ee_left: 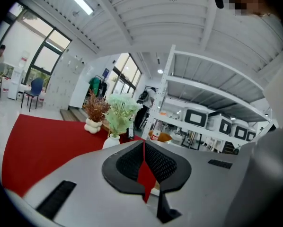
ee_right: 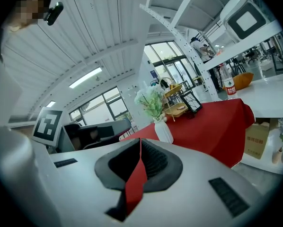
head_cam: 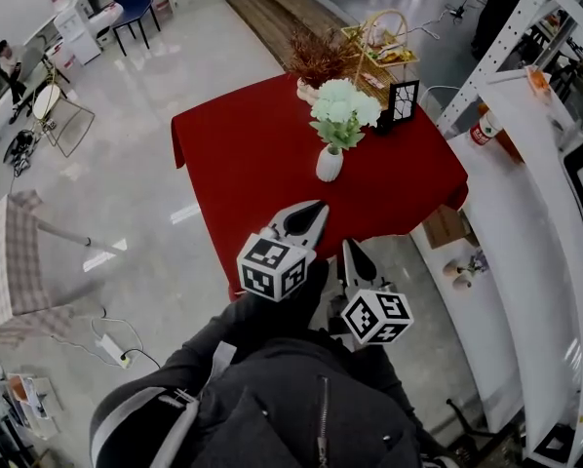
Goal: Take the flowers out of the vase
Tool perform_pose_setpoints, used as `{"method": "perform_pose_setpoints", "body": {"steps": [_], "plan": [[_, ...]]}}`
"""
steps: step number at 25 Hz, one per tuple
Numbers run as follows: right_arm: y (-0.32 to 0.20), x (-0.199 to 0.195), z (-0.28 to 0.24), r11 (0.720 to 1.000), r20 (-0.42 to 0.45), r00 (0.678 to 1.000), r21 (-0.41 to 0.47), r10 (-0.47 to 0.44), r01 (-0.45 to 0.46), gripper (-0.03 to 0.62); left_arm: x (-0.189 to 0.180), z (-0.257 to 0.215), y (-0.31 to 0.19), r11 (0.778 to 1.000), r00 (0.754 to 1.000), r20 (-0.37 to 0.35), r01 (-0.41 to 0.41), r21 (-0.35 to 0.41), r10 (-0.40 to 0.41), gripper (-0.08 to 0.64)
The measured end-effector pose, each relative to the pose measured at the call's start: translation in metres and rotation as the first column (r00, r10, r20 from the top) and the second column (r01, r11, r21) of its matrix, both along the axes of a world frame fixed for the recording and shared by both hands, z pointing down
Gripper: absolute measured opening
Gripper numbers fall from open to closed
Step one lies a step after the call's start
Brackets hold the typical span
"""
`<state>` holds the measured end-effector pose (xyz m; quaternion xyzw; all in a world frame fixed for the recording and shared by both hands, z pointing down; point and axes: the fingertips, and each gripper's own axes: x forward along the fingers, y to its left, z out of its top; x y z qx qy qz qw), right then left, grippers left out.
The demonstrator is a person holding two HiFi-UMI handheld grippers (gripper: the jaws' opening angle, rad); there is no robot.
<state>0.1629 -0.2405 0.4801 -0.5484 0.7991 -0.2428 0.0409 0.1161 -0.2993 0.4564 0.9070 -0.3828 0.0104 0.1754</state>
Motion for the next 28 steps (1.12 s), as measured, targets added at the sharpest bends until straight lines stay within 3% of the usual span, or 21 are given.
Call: {"method": "perform_pose_setpoints", "body": {"steps": [6, 7, 10, 13, 22, 28], "plan": [[-0.036, 0.011, -0.002, 1.000, -0.007, 1.000, -0.018, -0.015, 0.014, 0.012, 0.005, -0.007, -0.049, 0.997, 0.997, -0.002, 0.082, 0.012, -0.082, 0.011], [-0.042, 0.013, -0.003, 1.000, -0.007, 1.000, -0.018, -0.017, 0.017, 0.012, 0.007, -0.008, -0.057, 0.995, 0.995, 0.000, 0.095, 0.011, -0.095, 0.055], [-0.058, 0.019, -0.004, 0.999, -0.006, 1.000, -0.026, -0.022, 0.022, 0.012, 0.010, -0.001, -0.081, 0.988, 0.988, 0.032, 0.152, 0.001, -0.152, 0.301], [-0.073, 0.028, -0.004, 0.999, -0.006, 1.000, -0.043, -0.018, 0.018, 0.012, 0.010, 0.006, -0.104, 0.977, 0.975, 0.070, 0.212, 0.007, -0.212, 0.382], [-0.113, 0.048, -0.002, 0.997, 0.002, 1.000, -0.077, 0.008, -0.008, 0.012, 0.025, 0.037, -0.149, 0.979, 0.970, 0.158, 0.195, -0.063, -0.184, 0.400], [-0.136, 0.053, 0.005, 0.994, 0.003, 1.000, -0.105, 0.006, -0.005, 0.012, 0.033, 0.039, -0.166, 0.983, 0.977, 0.137, 0.171, -0.064, -0.161, 0.400]]}}
